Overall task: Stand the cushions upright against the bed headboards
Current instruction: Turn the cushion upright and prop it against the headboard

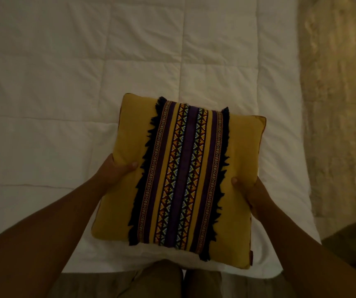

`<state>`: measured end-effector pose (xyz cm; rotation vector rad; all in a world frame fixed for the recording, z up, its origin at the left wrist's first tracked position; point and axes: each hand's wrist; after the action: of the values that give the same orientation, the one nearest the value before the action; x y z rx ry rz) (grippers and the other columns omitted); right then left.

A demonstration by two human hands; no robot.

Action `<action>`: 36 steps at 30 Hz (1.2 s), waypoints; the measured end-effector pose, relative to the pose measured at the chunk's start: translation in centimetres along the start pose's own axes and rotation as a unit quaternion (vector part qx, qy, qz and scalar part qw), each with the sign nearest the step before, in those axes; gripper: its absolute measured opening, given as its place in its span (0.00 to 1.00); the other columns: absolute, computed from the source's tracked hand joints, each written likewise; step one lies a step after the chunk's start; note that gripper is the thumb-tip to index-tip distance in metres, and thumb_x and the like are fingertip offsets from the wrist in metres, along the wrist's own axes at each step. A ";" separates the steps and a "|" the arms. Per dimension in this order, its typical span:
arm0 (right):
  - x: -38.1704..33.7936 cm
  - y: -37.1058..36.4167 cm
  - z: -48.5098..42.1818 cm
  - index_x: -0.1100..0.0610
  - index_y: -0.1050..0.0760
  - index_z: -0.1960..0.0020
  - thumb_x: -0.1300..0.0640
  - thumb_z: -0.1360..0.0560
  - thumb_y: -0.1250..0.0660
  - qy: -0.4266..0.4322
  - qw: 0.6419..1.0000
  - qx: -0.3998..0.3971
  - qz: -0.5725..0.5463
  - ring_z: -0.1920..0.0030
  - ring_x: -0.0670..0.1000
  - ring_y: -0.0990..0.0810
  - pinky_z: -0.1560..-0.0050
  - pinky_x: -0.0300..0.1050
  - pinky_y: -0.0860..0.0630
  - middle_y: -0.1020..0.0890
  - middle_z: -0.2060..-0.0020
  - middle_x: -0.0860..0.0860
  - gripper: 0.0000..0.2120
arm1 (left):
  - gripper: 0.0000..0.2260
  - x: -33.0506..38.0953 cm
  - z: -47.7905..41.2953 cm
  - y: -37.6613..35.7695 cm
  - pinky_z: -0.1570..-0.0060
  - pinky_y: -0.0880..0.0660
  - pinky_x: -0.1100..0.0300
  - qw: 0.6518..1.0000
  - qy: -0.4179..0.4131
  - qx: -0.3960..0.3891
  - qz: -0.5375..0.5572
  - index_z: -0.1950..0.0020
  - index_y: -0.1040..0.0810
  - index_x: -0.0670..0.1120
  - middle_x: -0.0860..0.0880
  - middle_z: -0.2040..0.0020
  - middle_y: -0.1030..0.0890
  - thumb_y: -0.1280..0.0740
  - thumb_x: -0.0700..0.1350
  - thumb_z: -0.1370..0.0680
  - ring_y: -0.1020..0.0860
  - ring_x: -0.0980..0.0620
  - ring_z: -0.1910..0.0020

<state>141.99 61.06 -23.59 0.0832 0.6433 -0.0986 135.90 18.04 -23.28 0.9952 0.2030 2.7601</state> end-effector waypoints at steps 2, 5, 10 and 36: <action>-1.2 0.1 1.1 0.50 0.29 0.30 0.48 0.31 0.23 0.004 1.000 -0.013 0.007 0.44 0.62 0.16 0.47 0.68 0.20 0.17 0.41 0.57 0.32 | 0.35 -0.3 2.6 0.1 0.56 0.18 0.50 1.000 -0.004 0.013 0.023 0.39 0.25 0.54 0.48 0.46 0.17 0.21 0.63 0.43 0.16 0.47 0.51; -3.6 0.1 2.3 0.50 0.27 0.33 0.47 0.31 0.23 0.009 0.998 -0.060 0.034 0.49 0.61 0.14 0.50 0.68 0.19 0.16 0.43 0.58 0.29 | 0.26 -0.9 7.7 0.7 0.66 0.19 0.58 0.996 -0.012 0.050 0.068 0.45 0.23 0.59 0.50 0.49 0.16 0.21 0.62 0.39 0.15 0.51 0.56; -8.7 -1.6 5.7 0.52 0.28 0.31 0.47 0.33 0.21 0.046 0.984 -0.132 0.114 0.47 0.62 0.15 0.48 0.68 0.20 0.16 0.43 0.58 0.33 | 0.32 -2.5 16.8 1.7 0.51 0.18 0.44 0.982 -0.054 0.077 0.162 0.37 0.21 0.51 0.45 0.45 0.15 0.21 0.59 0.39 0.16 0.43 0.47; -1.2 -57.0 33.6 0.54 0.24 0.35 0.49 0.32 0.23 0.181 0.762 -0.474 0.403 0.48 0.62 0.14 0.48 0.67 0.19 0.15 0.45 0.58 0.28 | 0.30 -37.9 54.9 26.2 0.52 0.21 0.47 0.744 0.024 0.457 0.488 0.35 0.26 0.51 0.46 0.44 0.19 0.22 0.56 0.34 0.19 0.44 0.50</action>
<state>154.28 0.98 1.24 -0.6262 0.9317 1.1155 196.02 -12.93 0.43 1.5551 1.5981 3.6459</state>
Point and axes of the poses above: each hand's wrist, its own z-axis away from the middle knuckle, its own y-axis out of the back of the hand, x = y × z
